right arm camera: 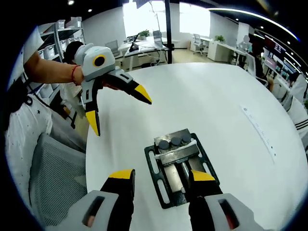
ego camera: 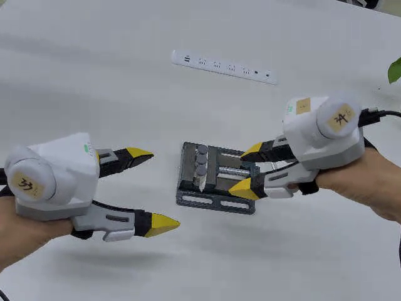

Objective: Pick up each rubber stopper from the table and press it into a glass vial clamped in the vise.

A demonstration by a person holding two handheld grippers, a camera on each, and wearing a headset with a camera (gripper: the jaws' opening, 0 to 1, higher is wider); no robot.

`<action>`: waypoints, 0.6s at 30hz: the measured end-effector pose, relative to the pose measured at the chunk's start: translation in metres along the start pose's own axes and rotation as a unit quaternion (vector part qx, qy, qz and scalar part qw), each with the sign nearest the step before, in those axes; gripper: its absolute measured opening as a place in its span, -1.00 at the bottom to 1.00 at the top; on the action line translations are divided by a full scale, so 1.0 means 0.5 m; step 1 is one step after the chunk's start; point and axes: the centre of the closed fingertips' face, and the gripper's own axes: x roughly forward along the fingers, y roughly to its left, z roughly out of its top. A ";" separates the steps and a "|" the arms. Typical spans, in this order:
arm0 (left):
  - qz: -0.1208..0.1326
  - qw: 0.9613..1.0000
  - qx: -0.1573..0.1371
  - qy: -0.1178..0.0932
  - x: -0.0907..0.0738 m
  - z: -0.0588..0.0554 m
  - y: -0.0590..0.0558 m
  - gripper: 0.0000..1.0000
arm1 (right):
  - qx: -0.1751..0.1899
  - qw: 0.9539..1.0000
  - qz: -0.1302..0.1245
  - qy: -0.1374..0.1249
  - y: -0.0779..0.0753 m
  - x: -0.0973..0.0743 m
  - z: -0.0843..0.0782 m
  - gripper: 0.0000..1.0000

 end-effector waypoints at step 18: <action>0.007 1.000 0.015 0.015 -0.006 -0.001 0.008 0.77 | 0.046 0.993 -0.039 -0.106 0.011 -0.015 -0.055 0.45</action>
